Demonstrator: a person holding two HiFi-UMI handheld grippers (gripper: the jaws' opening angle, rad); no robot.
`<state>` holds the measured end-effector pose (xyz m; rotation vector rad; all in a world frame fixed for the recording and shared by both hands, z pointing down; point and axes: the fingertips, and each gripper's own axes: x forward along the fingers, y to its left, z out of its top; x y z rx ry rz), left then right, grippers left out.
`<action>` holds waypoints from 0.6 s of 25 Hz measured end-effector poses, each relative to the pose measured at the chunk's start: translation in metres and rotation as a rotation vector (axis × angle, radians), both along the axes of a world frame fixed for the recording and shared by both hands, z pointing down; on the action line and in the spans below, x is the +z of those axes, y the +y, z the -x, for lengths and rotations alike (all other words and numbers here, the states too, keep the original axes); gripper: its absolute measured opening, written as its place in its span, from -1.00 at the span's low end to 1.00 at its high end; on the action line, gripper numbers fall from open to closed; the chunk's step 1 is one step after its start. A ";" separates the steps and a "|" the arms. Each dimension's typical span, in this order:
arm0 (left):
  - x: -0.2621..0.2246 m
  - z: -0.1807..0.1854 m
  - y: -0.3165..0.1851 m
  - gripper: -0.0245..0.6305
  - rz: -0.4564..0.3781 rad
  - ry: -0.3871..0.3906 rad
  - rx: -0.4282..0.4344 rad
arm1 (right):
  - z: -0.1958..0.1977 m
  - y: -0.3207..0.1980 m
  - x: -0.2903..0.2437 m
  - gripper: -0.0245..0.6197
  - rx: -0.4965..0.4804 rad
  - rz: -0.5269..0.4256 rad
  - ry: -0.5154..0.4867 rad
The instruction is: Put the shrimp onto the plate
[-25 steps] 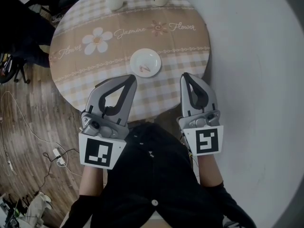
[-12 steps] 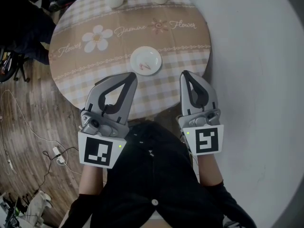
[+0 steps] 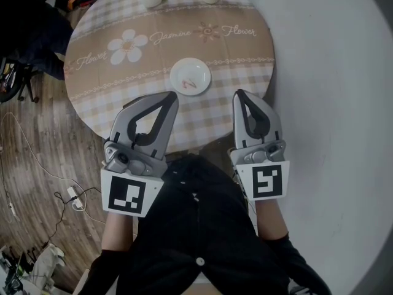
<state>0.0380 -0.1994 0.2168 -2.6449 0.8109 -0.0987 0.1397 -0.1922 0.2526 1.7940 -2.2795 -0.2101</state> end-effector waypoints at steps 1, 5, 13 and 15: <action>0.000 0.000 0.000 -0.92 0.001 0.001 -0.001 | 0.000 0.000 0.001 -0.92 0.001 0.003 0.001; 0.001 0.001 0.001 -0.92 0.000 0.000 0.000 | 0.001 0.001 0.001 -0.92 0.001 0.001 0.001; 0.001 0.000 0.000 -0.92 0.002 0.002 0.006 | 0.002 0.000 -0.001 -0.92 0.001 -0.008 0.002; 0.001 0.000 0.000 -0.92 0.001 0.003 0.006 | 0.002 0.000 0.000 -0.92 0.001 -0.006 0.004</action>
